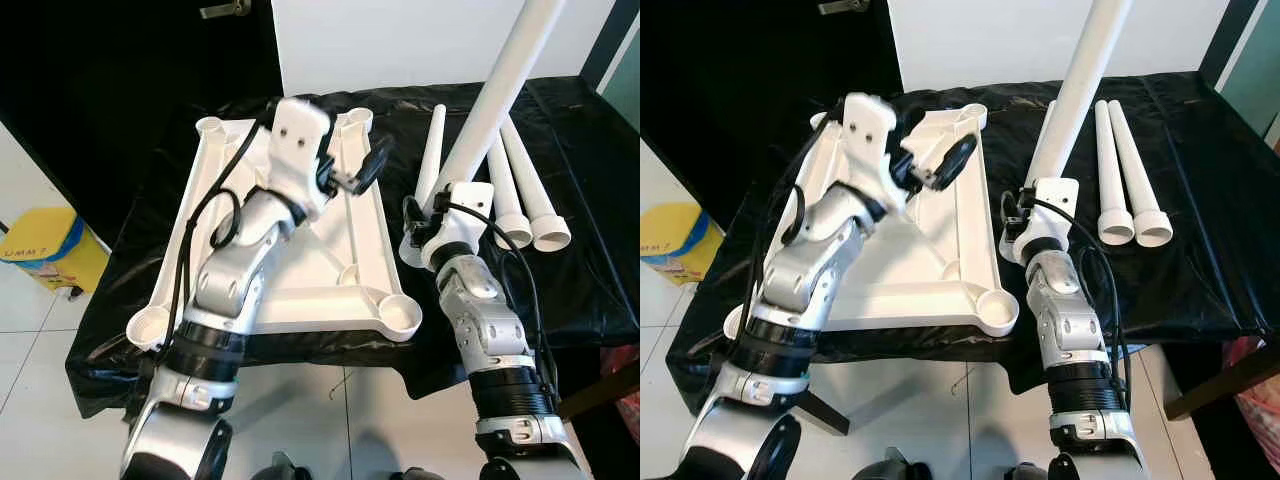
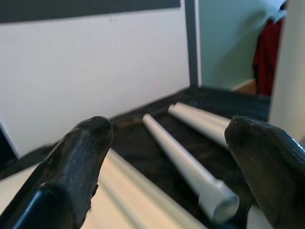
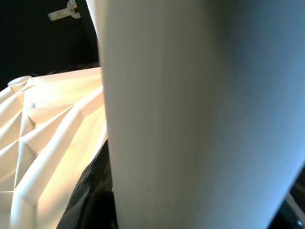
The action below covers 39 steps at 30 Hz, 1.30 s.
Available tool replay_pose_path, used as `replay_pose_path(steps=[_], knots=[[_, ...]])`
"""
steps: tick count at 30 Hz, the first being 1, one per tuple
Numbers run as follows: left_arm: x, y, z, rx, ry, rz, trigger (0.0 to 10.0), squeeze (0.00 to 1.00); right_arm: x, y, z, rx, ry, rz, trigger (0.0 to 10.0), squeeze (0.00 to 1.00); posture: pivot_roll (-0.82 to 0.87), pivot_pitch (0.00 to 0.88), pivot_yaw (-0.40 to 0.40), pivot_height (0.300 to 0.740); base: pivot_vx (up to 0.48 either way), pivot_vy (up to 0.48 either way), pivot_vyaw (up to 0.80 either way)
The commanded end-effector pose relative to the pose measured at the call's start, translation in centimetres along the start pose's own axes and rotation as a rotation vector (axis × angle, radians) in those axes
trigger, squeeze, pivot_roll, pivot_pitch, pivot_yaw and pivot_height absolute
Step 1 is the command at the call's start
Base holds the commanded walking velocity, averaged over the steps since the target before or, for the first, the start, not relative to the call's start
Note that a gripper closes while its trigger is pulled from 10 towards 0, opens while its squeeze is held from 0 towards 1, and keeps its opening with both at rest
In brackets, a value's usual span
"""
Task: Building children table
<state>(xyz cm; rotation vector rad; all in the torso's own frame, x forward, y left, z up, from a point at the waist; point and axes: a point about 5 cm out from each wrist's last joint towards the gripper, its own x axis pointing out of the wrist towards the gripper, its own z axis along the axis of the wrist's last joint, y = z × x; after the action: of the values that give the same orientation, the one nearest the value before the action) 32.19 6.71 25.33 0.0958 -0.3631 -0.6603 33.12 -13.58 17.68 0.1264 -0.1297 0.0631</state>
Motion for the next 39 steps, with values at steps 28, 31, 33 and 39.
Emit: replay_pose_path(steps=[28, 31, 33, 39], knots=[[-8.0, -3.8, -11.2, 0.286, 0.493, -0.386, 10.0, 0.00, -3.4, 0.8, 0.5, 0.057, -0.113, 0.160, 10.0, 0.00, -0.01, 0.087, 0.036, 0.740, 0.000, 0.000, 0.00], [-8.6, -4.0, -12.3, 0.302, 0.550, -0.399, 10.0, 0.00, -3.3, 0.7, 0.6, 0.053, -0.113, 0.161, 10.0, 0.00, -0.01, 0.090, 0.036, 0.740, 0.000, 0.000, 0.00], [-8.6, -4.0, -12.3, 0.302, 0.550, -0.399, 10.0, 0.00, -3.3, 0.7, 0.6, 0.053, -0.113, 0.161, 10.0, 0.00, -0.01, 0.090, 0.036, 0.740, 0.000, 0.000, 0.00], [-8.2, -3.9, -14.1, 0.288, 0.640, -0.320, 10.0, 0.00, -3.3, 0.7, 0.7, 0.051, -0.117, 0.167, 10.0, 0.00, -0.01, 0.090, 0.034, 0.740, 0.000, 0.000, 0.00]])
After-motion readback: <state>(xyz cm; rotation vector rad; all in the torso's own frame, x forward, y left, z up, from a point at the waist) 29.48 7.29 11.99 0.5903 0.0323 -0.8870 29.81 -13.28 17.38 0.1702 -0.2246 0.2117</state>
